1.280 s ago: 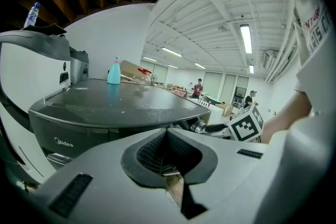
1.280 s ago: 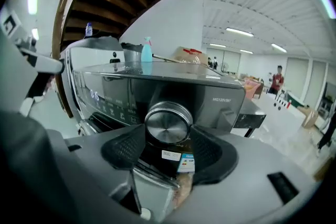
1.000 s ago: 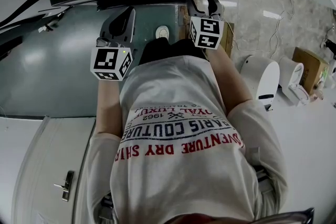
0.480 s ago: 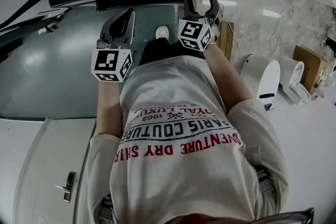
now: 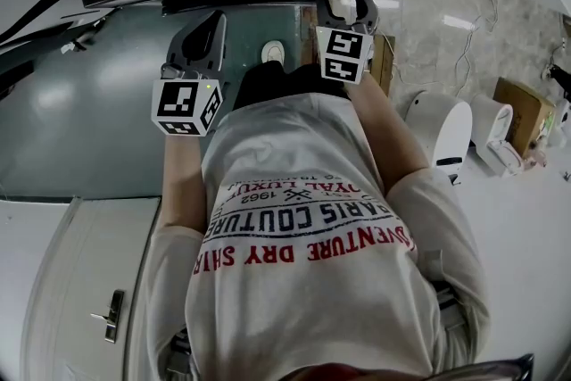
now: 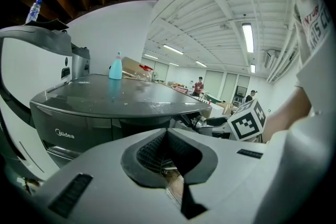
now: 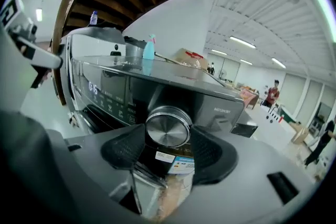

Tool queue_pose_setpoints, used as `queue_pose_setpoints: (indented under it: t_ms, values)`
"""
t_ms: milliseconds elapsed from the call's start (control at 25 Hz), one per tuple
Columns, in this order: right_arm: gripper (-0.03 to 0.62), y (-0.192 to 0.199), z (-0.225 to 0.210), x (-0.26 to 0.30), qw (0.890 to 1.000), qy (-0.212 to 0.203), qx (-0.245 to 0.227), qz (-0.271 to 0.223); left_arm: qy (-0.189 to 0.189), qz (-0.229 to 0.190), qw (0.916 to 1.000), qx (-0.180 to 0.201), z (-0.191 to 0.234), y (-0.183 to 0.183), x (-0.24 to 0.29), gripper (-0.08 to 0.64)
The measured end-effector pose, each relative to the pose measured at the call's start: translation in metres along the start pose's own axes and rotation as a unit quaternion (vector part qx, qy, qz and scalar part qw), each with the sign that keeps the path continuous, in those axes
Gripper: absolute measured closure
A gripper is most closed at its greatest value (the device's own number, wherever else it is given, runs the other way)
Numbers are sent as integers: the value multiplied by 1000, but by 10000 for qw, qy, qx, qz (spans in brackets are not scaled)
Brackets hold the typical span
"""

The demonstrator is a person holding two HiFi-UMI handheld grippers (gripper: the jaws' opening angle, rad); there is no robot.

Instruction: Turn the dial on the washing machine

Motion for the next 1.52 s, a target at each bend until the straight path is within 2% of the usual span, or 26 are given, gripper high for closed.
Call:
queue_pose_setpoints:
  t_ms: [240,400,480,600,800,960,1080,1200,1280,1400,1520]
  values:
    - [307,8,-7,3,9927,-486,1095,-140,70,35,10000,27,-4,2,2,545]
    - [307,9,-8,3,9904,-607,1225,-198,104,85,9999,71,-8,5,2,545]
    - [305,8,-8,1,9947,-458,899,-204,114,90,9999,91,-9,4,2,545]
    - [299,-1,-4,-5,9995,-88,75,-291,112,83,9998,106,-10,3,2,545]
    - [296,1,2,-7,9939,281,-1037,-269,92,110,9999,86,-8,5,1,545]
    - [296,0,5,-2,9887,342,-1443,-231,81,120,9999,84,-8,7,1,545]
    - [310,-2,6,-1,9875,386,-1520,-181,76,127,9999,87,-7,7,1,545]
    - [313,-2,6,-1,9904,344,-1329,-145,72,129,9999,90,-6,6,2,545]
    - [313,-2,4,-1,9944,234,-1020,-151,65,122,9999,86,-4,5,2,545]
    - [313,-2,0,-1,9995,-49,-258,-171,67,107,9999,81,-4,2,4,545]
    - [313,2,-7,0,9979,-398,470,-210,101,97,9999,75,-5,1,7,545]
Point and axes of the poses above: the fingertips, and each gripper's own axes: x forward along the fingers, z to its left, y out of its underside, the point moved 3 cm from there along -x, backward along the fingers, and after that the axes turned 12 degrees about -x, right-handed, at the moved point
